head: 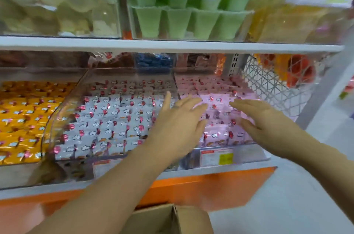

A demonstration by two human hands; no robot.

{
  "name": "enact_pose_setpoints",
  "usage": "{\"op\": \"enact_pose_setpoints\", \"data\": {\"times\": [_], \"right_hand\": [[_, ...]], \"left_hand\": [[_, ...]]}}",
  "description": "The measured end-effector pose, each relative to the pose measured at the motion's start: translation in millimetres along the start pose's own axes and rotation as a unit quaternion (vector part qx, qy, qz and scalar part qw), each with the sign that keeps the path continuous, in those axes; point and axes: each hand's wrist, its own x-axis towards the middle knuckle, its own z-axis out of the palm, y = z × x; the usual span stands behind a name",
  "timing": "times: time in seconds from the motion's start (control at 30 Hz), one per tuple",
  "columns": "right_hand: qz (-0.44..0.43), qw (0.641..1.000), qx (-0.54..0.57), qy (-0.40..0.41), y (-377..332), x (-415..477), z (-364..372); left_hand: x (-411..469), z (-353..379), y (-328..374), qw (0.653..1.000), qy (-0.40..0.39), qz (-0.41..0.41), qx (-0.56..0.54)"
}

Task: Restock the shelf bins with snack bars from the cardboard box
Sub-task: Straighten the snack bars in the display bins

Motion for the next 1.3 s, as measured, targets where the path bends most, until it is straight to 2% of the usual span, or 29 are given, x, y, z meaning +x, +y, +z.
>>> {"op": "enact_pose_setpoints", "data": {"times": [0.07, 0.13, 0.3, 0.43, 0.67, 0.73, 0.8, 0.83, 0.9, 0.97, 1.1, 1.3], "right_hand": [[0.001, 0.999, 0.017, 0.027, 17.3, -19.2, 12.8], [0.002, 0.999, 0.012, 0.048, 30.7, -31.3, 30.0], [-0.036, 0.996, -0.012, 0.078, 37.7, -31.3, 59.8], [-0.034, 0.999, -0.022, 0.021, 35.7, -24.7, 54.1], [-0.051, 0.998, -0.01, -0.029, 35.5, -28.1, 38.3], [-0.05, 0.998, -0.006, -0.024, 34.6, -28.6, 38.1], [-0.04, 0.999, 0.015, 0.014, 31.9, -28.4, 38.2], [-0.038, 0.998, 0.026, 0.039, 29.0, -27.7, 38.0], [-0.051, 0.995, 0.045, 0.069, 21.3, -24.9, 37.0], [-0.079, 0.994, 0.05, 0.058, 11.4, -20.5, 37.2], [-0.09, 0.996, 0.012, 0.019, -1.7, -6.1, 46.7], [-0.077, 0.997, -0.012, 0.006, -6.0, 9.9, 41.1]], "left_hand": [[-1.5, 11.2, 20.2, 0.998, 0.036, 0.041, 0.021], [-3.0, 26.3, 37.0, 0.997, 0.036, 0.049, 0.055], [-2.3, 57.4, 58.2, 0.996, -0.022, 0.01, 0.087], [7.6, 55.5, 61.8, 0.995, -0.07, 0.0, 0.076], [-1.2, 56.8, 64.4, 0.992, -0.096, 0.002, 0.082], [-0.4, 51.1, 63.3, 0.99, -0.123, 0.003, 0.07], [8.5, 39.6, 59.9, 0.989, -0.147, 0.002, 0.026], [13.2, 33.3, 57.1, 0.99, -0.139, 0.006, 0.007], [20.6, 22.6, 48.1, 0.997, -0.073, 0.013, 0.006], [25.2, 13.8, 36.5, 0.999, -0.021, -0.001, 0.043], [30.1, 12.0, 24.7, 0.991, -0.05, -0.011, 0.123], [43.7, 17.3, 20.8, 0.982, -0.053, -0.038, 0.177]]}}
